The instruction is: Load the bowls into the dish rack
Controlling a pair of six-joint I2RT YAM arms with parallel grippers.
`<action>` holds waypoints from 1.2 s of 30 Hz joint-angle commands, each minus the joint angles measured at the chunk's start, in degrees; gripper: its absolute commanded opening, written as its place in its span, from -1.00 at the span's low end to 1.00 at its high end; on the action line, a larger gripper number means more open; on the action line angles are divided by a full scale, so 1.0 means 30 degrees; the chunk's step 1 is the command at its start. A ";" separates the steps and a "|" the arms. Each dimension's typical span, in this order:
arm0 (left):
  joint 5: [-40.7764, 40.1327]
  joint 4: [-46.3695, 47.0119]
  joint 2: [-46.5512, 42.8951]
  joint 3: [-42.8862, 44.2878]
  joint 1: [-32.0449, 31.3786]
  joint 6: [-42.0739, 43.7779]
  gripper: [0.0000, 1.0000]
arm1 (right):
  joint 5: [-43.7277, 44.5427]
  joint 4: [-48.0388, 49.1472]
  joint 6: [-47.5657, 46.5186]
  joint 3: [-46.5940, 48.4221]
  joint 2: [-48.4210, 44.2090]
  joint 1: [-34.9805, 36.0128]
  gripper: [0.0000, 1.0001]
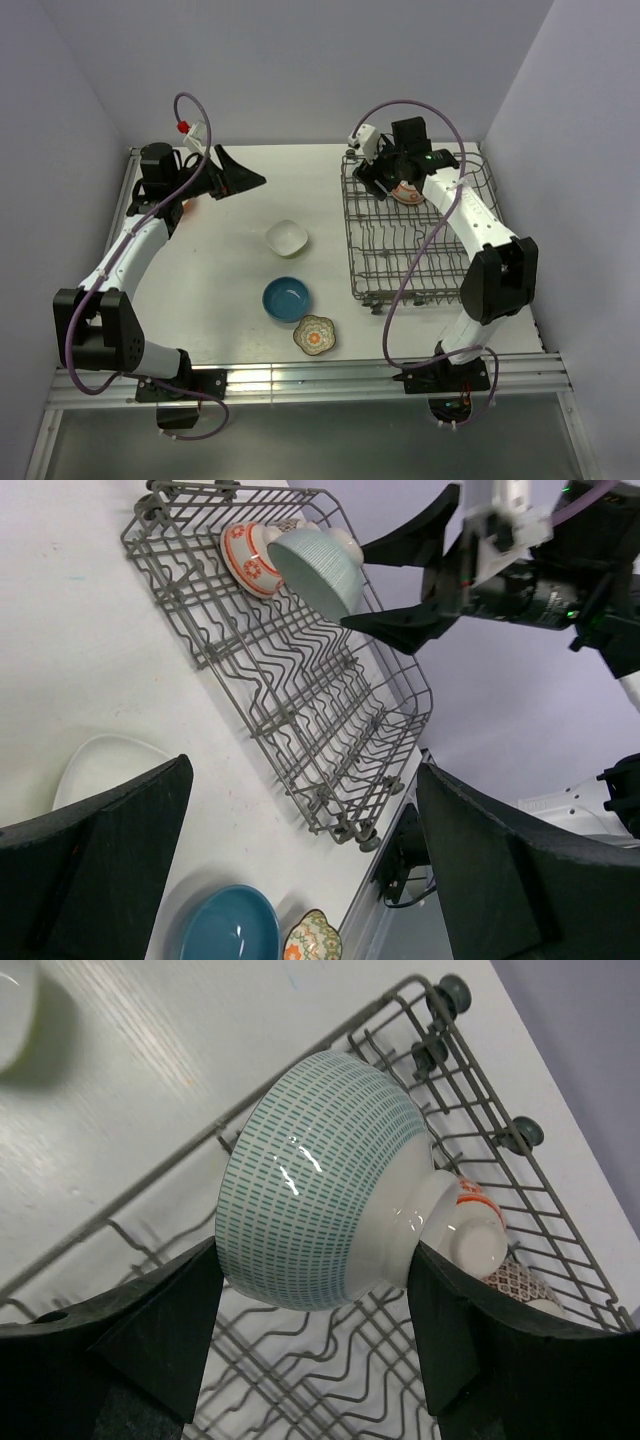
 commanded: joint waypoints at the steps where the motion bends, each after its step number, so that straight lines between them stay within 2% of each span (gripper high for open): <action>1: 0.0110 0.0217 -0.0256 0.0094 0.0404 -0.0264 0.99 | 0.1423 0.2685 -0.3331 -0.0160 0.0359 -0.0130 -1.00; 14: 0.0403 0.1095 0.0213 -0.0141 0.0932 -0.1289 0.99 | 0.3299 0.5291 -0.6852 -0.1476 0.2442 -0.0101 -1.00; 36: 0.0286 0.1682 0.0418 -0.0376 0.0991 -0.1583 0.99 | 0.4704 0.7198 -0.8084 -0.1303 0.5458 0.0485 -1.00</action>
